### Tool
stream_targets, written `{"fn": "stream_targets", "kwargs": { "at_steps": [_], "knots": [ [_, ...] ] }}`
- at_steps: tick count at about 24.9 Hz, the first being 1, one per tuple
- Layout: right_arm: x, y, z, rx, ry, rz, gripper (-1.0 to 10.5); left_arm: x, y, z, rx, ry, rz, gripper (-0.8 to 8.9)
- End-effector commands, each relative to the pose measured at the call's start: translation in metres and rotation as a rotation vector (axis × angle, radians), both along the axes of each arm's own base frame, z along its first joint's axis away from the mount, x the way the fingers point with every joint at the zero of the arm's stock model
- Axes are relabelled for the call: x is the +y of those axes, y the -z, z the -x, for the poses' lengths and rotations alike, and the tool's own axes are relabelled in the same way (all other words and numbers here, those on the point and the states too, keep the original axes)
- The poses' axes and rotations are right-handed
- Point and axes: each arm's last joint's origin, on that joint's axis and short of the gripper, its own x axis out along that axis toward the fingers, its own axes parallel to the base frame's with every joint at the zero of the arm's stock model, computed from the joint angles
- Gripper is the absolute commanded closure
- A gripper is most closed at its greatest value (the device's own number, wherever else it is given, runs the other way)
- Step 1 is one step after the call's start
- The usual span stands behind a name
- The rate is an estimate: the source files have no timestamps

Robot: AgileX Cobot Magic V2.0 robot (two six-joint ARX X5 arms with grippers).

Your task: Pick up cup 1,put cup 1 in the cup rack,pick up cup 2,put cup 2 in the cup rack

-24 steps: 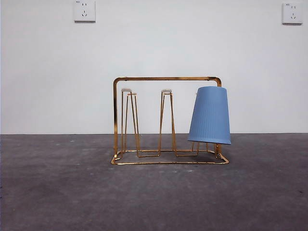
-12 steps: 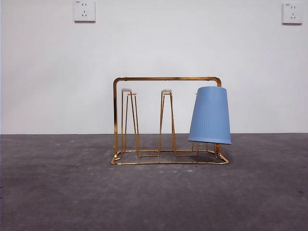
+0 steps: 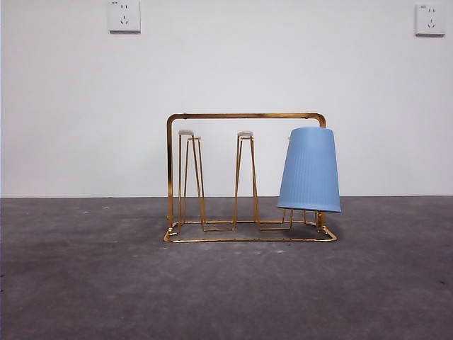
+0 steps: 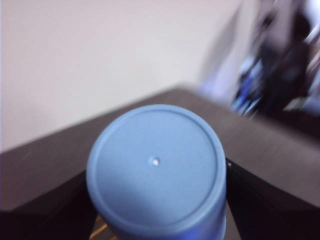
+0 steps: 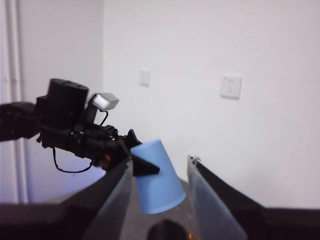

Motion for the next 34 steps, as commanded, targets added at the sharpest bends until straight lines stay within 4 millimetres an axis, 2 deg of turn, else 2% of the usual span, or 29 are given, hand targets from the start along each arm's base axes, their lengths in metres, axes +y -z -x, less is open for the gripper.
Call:
{"fn": "stream_targets", "kwargs": {
  "at_steps": [1, 9, 14, 21, 34],
  "knots": [
    [0.001, 0.002, -0.001, 0.002, 0.011, 0.026, 7.6, -0.005, 0.014, -0.010, -0.006, -0.031, -0.134, 8.22],
    [0.001, 0.008, -0.002, 0.038, 0.034, 0.076, 7.6, -0.024, 0.045, -0.041, 0.055, -0.074, -0.208, 8.22],
    [0.000, 0.010, -0.002, 0.051, 0.053, 0.088, 7.6, -0.022, 0.072, -0.054, 0.087, -0.108, -0.201, 8.22],
    [0.000, 0.010, -0.002, 0.051, 0.052, 0.088, 7.6, -0.015, 0.100, -0.063, 0.098, -0.139, -0.181, 8.22],
    [0.001, 0.014, -0.003, 0.078, 0.052, 0.114, 7.6, -0.028, 0.147, -0.083, 0.164, -0.138, -0.216, 8.22]
  ]
}}
